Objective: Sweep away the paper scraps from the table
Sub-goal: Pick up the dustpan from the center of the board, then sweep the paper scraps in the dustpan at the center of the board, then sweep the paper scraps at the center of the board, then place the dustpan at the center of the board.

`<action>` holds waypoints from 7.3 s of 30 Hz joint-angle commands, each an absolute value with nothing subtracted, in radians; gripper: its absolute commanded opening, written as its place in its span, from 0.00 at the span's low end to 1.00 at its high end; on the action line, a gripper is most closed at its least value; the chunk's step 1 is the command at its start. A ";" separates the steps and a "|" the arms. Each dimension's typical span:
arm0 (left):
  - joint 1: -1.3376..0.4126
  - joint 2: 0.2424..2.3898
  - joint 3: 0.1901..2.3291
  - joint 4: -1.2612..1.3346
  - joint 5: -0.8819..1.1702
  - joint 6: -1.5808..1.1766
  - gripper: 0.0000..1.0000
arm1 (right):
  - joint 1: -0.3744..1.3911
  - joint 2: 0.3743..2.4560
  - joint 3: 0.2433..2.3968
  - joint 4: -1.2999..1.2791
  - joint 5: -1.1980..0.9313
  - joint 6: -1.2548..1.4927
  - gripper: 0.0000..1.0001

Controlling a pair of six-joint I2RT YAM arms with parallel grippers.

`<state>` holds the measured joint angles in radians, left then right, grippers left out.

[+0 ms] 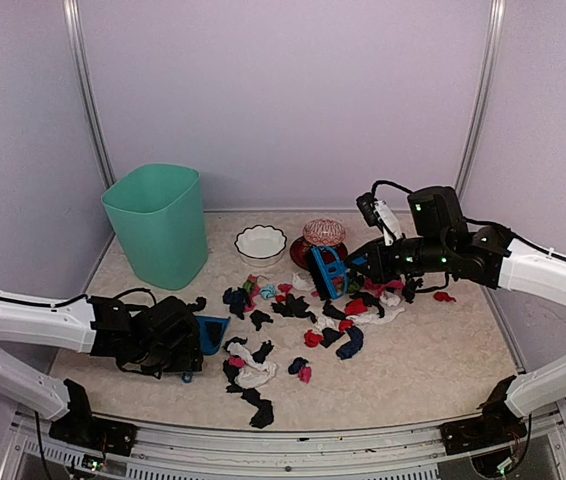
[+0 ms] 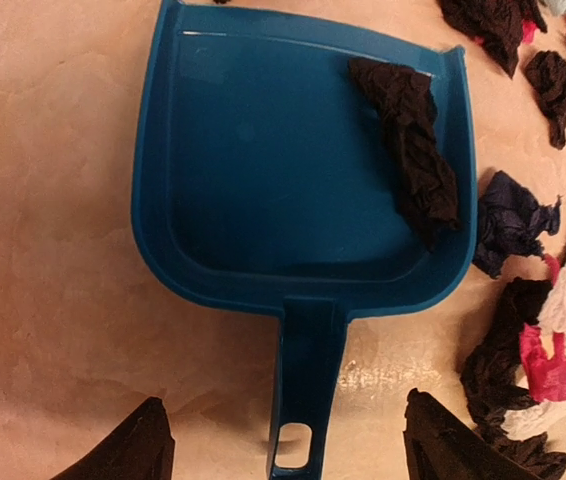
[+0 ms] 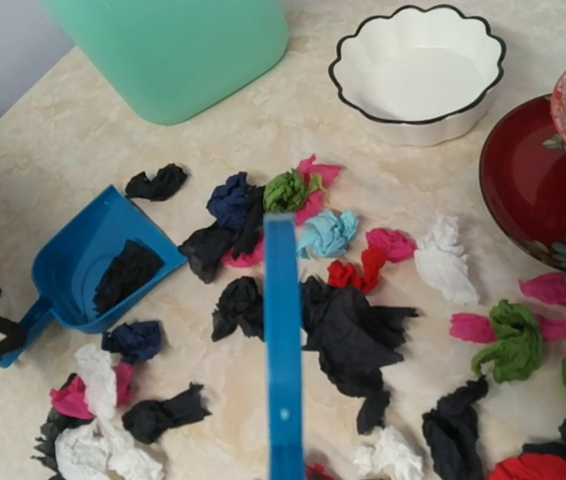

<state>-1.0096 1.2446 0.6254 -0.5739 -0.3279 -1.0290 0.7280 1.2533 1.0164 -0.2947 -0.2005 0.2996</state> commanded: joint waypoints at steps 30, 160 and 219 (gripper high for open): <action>-1.017 1.452 0.624 -0.410 -0.355 -0.911 0.42 | 0.726 1.238 0.992 -0.290 -0.199 0.329 0.00; -1.011 1.097 0.999 -0.924 -0.546 -0.744 0.00 | 0.992 1.882 1.384 -0.508 -0.235 0.166 0.00; -1.392 1.436 0.863 -0.695 -0.208 -0.718 0.00 | 0.836 1.267 1.003 -0.347 0.023 0.397 0.00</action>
<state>-1.4181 1.4071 0.8261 -0.7429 -0.2348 -0.7712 0.8471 1.2987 1.0294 -0.3664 0.0048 0.3813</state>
